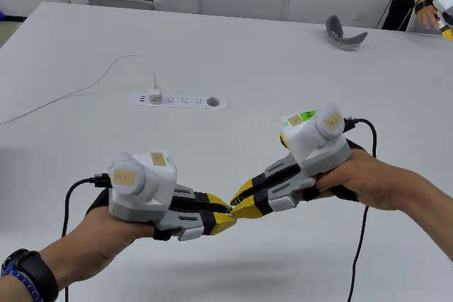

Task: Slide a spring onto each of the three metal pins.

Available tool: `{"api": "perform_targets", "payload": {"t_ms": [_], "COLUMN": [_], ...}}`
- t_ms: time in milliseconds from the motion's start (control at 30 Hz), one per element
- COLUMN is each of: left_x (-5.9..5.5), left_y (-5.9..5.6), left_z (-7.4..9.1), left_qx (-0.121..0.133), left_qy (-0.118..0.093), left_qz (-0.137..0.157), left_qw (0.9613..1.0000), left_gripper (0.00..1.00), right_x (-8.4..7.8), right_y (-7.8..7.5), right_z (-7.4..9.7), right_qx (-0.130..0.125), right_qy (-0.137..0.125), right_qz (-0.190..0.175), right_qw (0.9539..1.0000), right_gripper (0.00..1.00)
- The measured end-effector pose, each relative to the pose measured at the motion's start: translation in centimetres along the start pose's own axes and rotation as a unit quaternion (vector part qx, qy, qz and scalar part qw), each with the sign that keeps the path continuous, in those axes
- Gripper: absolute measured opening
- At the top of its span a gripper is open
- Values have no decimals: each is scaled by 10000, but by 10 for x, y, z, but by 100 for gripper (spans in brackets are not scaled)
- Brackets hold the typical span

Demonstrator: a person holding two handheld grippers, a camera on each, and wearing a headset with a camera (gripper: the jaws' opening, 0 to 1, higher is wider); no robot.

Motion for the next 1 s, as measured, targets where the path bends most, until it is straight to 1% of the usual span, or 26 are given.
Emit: {"api": "perform_targets", "payload": {"t_ms": [100,200,333,533,700,867,1000], "left_x": [0,1,0,-5,-7,-8,-10], "left_y": [-2,-4,-8,-11,-11,-8,-7], "left_z": [-1,-2,-4,-5,-5,-4,-5], "left_qx": [-51,-104,-209,-331,-302,-224,-156], "left_qy": [14,8,84,171,222,159,160], "left_qz": [-22,-15,-63,-63,-173,-194,-172], "left_qw": [10000,9999,9997,9993,9991,9994,9996], "left_gripper": [9,9,9,9,10,11,16], "right_x": [0,1,0,-2,-3,-4,-5], "right_y": [3,6,10,16,15,13,12], "right_z": [0,0,-1,-4,-5,-6,-6], "right_qx": [10,23,110,184,132,42,18], "right_qy": [213,330,475,612,637,627,634], "right_qz": [317,489,696,902,955,944,928], "right_qw": [9993,9983,9964,9939,9933,9935,9937], "right_gripper": [13,13,13,12,12,12,12]}}
Point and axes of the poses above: the centre of the closed fingertips' face, and the gripper's own axes: z roughly backward along the fingers, y roughly to its left, x roughly out of its top, the point moved 3 cm from there along z, roughly backward along the fingers, and after that the axes turned 13 degrees about -x, right-handed, at the moved point
